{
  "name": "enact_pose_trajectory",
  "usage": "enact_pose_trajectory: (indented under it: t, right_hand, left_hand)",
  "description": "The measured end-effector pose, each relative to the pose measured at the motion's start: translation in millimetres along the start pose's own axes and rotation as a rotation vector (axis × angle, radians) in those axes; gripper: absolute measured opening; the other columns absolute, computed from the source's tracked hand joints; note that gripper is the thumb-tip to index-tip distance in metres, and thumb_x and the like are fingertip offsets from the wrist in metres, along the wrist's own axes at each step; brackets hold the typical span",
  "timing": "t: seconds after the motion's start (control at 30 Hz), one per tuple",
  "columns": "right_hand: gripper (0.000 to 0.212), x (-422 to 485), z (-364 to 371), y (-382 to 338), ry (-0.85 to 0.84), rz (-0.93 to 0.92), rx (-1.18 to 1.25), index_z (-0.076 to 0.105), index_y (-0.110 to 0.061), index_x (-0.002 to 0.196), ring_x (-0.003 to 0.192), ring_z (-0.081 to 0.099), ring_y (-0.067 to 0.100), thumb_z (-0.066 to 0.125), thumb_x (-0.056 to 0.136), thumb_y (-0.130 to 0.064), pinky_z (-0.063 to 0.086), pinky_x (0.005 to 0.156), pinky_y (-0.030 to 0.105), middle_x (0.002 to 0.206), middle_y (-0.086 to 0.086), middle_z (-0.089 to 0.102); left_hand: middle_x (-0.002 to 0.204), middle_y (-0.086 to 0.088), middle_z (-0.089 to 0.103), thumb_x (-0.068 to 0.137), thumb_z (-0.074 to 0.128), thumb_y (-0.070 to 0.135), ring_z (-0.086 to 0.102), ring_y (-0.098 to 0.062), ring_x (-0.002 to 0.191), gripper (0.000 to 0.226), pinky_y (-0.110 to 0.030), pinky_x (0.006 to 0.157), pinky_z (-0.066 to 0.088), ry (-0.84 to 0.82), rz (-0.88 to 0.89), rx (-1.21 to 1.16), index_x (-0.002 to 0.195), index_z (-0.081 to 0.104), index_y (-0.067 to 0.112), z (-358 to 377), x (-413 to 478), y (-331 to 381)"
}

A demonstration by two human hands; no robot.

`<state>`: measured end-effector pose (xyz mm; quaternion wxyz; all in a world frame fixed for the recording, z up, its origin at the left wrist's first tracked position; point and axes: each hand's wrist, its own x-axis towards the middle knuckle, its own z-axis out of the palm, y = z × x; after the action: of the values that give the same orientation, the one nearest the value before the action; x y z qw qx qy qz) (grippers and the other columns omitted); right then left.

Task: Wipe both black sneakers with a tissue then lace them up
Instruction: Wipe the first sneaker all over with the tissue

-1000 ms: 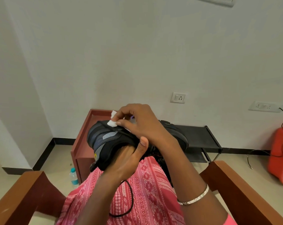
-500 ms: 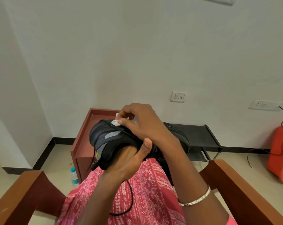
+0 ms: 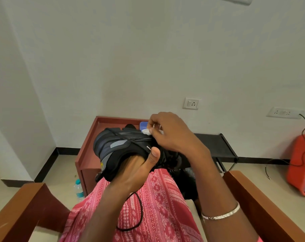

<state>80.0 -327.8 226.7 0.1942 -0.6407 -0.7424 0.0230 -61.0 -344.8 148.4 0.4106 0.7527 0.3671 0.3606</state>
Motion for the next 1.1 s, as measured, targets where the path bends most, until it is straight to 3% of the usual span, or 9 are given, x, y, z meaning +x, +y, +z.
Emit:
enact_pose_trajectory:
  t: [0.3,0.43,0.57,0.67,0.7,0.73,0.83,0.97,1.1]
  right_hand:
    - [0.002,3.6,15.3,-25.4,0.053,-0.151,0.330,0.070,-0.021,0.091,0.082,0.057,0.000,0.069,0.091,-0.023,0.043,0.083,0.016,0.091,-0.012,0.069]
    - [0.008,-8.3,6.8,1.1,0.065,0.031,0.168,0.064,-0.035,0.086,0.096,0.054,0.009,0.068,0.091,-0.032,0.044,0.089,0.035,0.099,-0.012,0.066]
    - [0.002,-20.8,0.8,13.8,0.146,0.178,0.132,0.071,-0.027,0.090,0.094,0.054,0.013,0.069,0.091,-0.027,0.044,0.085,0.033,0.098,-0.009,0.066]
    - [0.010,-21.5,4.3,-3.5,0.131,0.125,0.067,0.072,-0.021,0.098,0.095,0.059,0.016,0.063,0.095,-0.018,0.039,0.077,0.025,0.102,-0.004,0.068]
    - [0.013,-19.6,6.3,-11.4,0.106,0.101,0.074,0.072,-0.021,0.101,0.097,0.060,0.015,0.062,0.095,-0.018,0.039,0.078,0.024,0.105,-0.004,0.069]
    - [0.015,-17.6,7.9,-18.8,0.080,0.072,0.102,0.073,-0.022,0.104,0.101,0.061,0.014,0.061,0.096,-0.017,0.040,0.080,0.021,0.109,-0.005,0.070]
    - [0.021,-14.0,11.4,-29.9,0.031,-0.056,0.294,0.074,-0.022,0.110,0.108,0.060,0.006,0.062,0.095,-0.014,0.042,0.090,0.014,0.115,-0.008,0.069]
    - [0.025,-20.2,7.8,-20.6,-0.002,-0.141,0.447,0.075,-0.024,0.114,0.106,0.060,-0.001,0.062,0.097,-0.012,0.042,0.088,0.008,0.112,-0.013,0.069]
    - [0.024,-25.6,0.6,-1.1,-0.014,0.001,0.286,0.077,-0.026,0.110,0.110,0.061,0.007,0.063,0.096,-0.012,0.037,0.087,0.007,0.117,-0.010,0.070]
  left_hand:
    - [0.107,0.011,0.063,0.052,0.001,0.107,0.053,0.009,0.098,0.129,-0.013,0.088,0.040,-0.059,0.004,0.096,0.128,0.060,0.021,-2.3,-1.2,2.9]
    - [0.113,0.001,0.065,0.051,-0.003,0.106,0.055,-0.018,0.120,0.139,-0.011,0.083,0.034,-0.009,-0.029,0.130,0.134,0.058,0.013,-9.0,-1.0,0.3]
    - [0.100,-0.020,0.054,0.039,-0.007,0.108,0.052,-0.020,0.101,0.147,-0.041,0.087,0.045,-0.015,-0.091,0.169,0.094,0.043,-0.019,-10.0,-3.3,6.2]
    - [0.108,-0.003,0.051,0.042,-0.005,0.108,0.035,-0.003,0.105,0.138,-0.027,0.074,0.043,-0.023,-0.052,0.158,0.089,0.045,-0.013,-5.9,-2.3,5.4]
    - [0.086,-0.017,0.058,0.044,-0.004,0.108,0.059,-0.018,0.091,0.139,-0.016,0.071,0.041,-0.031,-0.041,0.156,0.097,0.057,-0.006,-5.3,-1.7,3.4]
    - [0.092,0.013,0.050,0.046,-0.003,0.108,0.046,0.004,0.084,0.140,-0.006,0.076,0.038,-0.040,-0.026,0.156,0.115,0.063,0.005,-5.0,-1.5,1.0]
    - [0.126,0.013,0.049,0.050,0.003,0.108,0.040,0.004,0.117,0.137,0.000,0.091,0.026,-0.047,0.021,0.114,0.145,0.046,0.020,-6.3,-1.2,-1.2]
    - [0.118,0.024,0.045,0.052,0.003,0.107,0.035,0.028,0.103,0.120,0.008,0.087,0.023,-0.018,0.059,0.088,0.137,0.045,0.033,-9.7,-2.0,1.4]
    - [0.110,0.028,0.051,0.050,0.000,0.107,0.047,0.008,0.101,0.106,0.001,0.085,0.031,-0.036,0.004,0.056,0.121,0.047,0.043,-7.9,-0.4,-3.0]
